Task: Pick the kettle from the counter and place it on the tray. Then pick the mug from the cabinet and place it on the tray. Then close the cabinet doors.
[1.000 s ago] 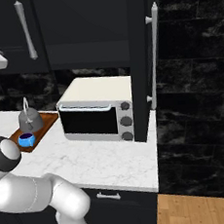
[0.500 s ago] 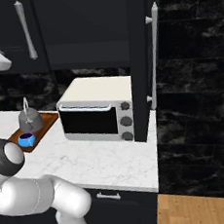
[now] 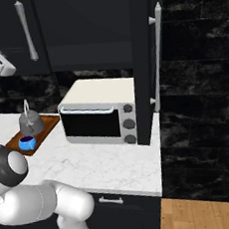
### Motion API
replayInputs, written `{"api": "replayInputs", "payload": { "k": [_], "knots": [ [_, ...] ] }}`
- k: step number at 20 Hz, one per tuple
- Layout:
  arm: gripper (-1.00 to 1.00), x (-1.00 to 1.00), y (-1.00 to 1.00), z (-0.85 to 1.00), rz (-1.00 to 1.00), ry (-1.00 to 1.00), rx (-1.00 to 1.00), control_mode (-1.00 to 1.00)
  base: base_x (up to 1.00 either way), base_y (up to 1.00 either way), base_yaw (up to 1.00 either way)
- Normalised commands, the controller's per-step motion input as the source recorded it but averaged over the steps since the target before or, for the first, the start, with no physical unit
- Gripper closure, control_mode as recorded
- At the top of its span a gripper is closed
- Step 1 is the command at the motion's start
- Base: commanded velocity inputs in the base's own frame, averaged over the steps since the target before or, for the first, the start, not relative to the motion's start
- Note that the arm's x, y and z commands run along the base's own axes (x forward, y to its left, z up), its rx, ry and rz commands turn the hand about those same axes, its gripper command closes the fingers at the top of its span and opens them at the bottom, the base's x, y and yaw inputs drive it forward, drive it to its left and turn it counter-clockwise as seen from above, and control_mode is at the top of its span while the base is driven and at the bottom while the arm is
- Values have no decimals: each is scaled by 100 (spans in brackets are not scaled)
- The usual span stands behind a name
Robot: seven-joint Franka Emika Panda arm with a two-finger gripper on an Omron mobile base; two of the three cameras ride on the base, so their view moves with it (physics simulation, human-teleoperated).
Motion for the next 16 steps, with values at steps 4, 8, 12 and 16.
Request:
{"api": "replayInputs", "payload": {
  "k": [4, 8, 12, 16],
  "knots": [
    [100, 70, -98, -47, 5, -1, 31, -100, 0, 0, 0],
    [100, 63, -75, -40, 1, -1, 24, -100, 0, 0, 0],
    [100, -40, -37, 10, 0, -4, 6, -100, 0, 0, 0],
    [100, -99, -42, 23, 0, -2, 4, -100, 0, 0, 0]
  ]
}}
